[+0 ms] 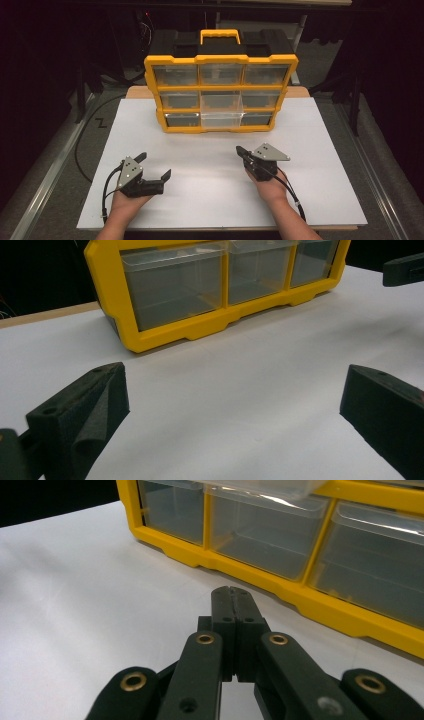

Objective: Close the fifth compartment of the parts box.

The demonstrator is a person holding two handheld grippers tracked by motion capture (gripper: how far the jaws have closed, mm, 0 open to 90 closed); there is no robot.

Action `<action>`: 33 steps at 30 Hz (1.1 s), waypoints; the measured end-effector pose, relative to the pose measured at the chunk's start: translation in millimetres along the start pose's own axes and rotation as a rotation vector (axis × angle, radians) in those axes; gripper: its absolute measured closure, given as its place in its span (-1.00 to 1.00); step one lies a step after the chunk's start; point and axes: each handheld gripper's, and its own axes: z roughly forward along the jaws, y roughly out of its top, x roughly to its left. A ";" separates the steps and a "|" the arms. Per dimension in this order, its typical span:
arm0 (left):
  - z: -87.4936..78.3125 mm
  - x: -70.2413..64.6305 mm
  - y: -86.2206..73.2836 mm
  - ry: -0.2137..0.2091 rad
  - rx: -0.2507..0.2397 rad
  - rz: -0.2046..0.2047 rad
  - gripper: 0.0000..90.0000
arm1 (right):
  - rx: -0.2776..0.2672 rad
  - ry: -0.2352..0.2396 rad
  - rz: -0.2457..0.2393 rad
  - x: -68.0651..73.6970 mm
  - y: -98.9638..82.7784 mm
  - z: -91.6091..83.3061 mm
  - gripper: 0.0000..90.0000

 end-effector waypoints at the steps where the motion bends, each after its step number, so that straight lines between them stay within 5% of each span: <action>1: -0.1 0.0 0.0 0.001 -0.001 0.001 -1.00 | -0.002 0.001 -0.001 1.4 1.1 1.6 1.00; 13: -1.1 -1.1 0.5 -0.001 -0.007 0.010 -1.00 | -0.054 0.001 0.000 13.0 20.7 15.1 1.00; 33: -2.1 -1.3 0.4 -0.002 -0.011 0.008 -1.00 | -0.153 -0.035 0.019 13.1 69.8 15.0 1.00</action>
